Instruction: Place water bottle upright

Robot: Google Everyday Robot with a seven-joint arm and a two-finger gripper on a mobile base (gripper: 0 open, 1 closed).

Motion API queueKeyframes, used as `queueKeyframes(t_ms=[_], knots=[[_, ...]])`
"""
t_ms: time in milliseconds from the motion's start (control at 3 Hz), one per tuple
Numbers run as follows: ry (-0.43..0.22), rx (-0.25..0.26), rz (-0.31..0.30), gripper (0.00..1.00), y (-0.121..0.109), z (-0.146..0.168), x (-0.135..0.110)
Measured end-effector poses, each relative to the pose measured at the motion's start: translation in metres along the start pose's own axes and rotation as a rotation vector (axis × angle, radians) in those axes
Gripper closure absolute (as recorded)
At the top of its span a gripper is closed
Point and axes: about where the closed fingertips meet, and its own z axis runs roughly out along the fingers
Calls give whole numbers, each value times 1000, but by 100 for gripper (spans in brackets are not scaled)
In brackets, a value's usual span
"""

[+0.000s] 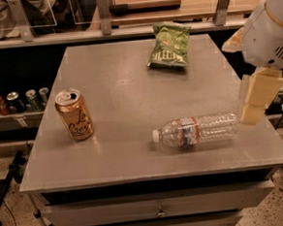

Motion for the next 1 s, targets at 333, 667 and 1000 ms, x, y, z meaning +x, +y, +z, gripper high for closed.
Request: queueKeyframes(t_ms=[333,667,1000], knots=[[-13,-64,-58,0,11,23,-11],[-25,-106,-94,0,21,46,-20],[-27,-115,-88,0,26,69,-27]])
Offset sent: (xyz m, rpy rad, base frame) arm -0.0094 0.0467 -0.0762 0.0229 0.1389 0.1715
